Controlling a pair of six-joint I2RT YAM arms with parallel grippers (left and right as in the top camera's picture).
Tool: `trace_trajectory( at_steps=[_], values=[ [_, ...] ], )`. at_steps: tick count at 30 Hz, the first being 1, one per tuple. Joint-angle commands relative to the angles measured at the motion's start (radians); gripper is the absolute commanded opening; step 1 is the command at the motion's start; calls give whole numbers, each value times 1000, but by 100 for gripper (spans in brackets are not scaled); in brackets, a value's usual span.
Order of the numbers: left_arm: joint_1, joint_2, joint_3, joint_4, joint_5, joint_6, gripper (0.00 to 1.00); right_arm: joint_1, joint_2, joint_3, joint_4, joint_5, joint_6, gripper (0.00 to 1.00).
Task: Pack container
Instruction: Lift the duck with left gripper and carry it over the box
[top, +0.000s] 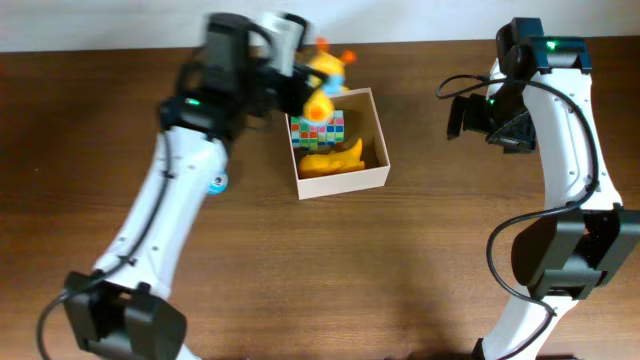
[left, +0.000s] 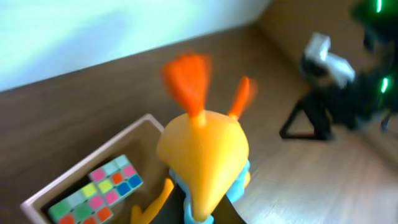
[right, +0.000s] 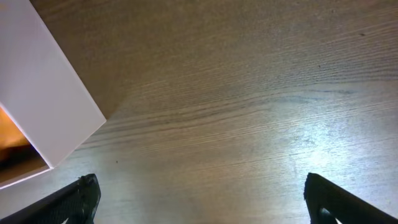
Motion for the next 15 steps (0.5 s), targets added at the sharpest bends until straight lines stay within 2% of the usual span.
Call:
trace_trajectory(
  at_steps=[1,3,6,15],
  values=[
    [-122,-16,14,-34,-267,214,9,-1,-1,3,0,-9,-10,99],
    [-169,9,14,-50,-356,243,9,-1,-1,3,0,-9,-10,99],
    [-200,55,14,-55,-408,248,9,-1,-1,3,0,-9,-10,99],
    [-205,214,14,-55,-407,248,9,-1,-1,3,0,-9,-10,99]
  ],
)
